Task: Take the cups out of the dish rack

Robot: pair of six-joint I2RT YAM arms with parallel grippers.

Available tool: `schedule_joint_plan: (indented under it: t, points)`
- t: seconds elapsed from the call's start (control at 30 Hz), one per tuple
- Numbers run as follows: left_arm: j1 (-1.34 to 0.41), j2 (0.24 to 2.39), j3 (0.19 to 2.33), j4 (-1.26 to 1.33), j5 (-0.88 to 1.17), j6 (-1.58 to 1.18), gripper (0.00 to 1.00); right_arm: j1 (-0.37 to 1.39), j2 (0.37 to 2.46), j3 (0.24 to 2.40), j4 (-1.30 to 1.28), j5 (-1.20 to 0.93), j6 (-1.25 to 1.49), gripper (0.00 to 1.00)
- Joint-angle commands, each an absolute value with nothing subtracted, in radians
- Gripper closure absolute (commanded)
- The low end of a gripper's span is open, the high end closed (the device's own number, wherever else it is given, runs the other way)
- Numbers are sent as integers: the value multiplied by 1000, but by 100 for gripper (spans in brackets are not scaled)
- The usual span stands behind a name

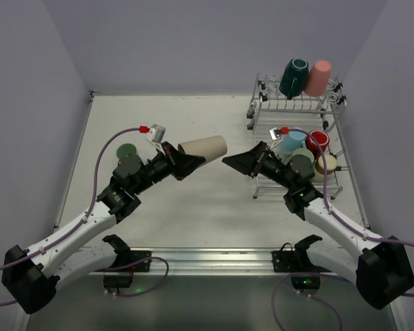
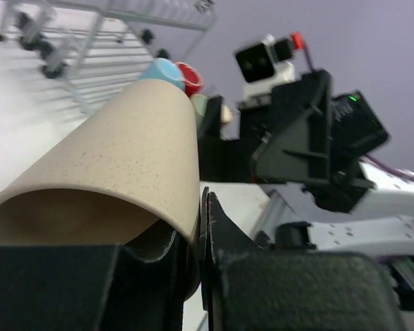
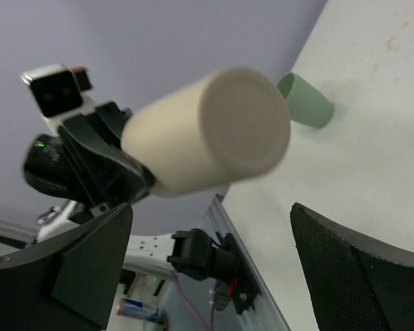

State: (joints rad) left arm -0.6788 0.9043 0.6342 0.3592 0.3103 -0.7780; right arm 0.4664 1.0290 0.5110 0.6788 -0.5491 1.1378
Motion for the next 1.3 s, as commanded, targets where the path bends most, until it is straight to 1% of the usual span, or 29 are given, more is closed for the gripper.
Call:
schedule_joint_plan:
  t: [0.0,0.1,0.2,0.27,0.4,0.6,0.8,1.0,1.1,1.13,1.27]
  points:
    - [-669,911,794,119,86,-617,100,479,948,528,475,-491,1002,1]
    - [-663,988,955,-134,2,-523,100,479,863,541,284,-414,898,1]
    - [-650,1087,1103,-386,-151,-428,100,477,783,543,152,-301,809,1]
    - [-615,1168,1179,-463,-170,-405,100,477,752,548,68,-262,784,1]
    - [-532,1307,1259,-618,-149,-350,100,477,706,561,-26,-216,727,1]
    - [-462,1468,1353,-742,-150,-252,100,477,670,575,-90,-189,677,1]
    - [-460,1636,1475,-840,-181,-212,100,479,666,563,-88,-215,667,1]
    - [-453,1755,1531,-896,-184,-167,100,477,666,542,-64,-241,669,1]
    - [-451,1815,1572,-936,-187,-160,97,477,681,545,-67,-241,661,1]
    - [-451,1822,1578,-936,-183,-156,93,477,683,545,-66,-241,660,1]
    - [-446,1854,1585,-940,-169,-158,87,479,693,537,-46,-244,660,1]
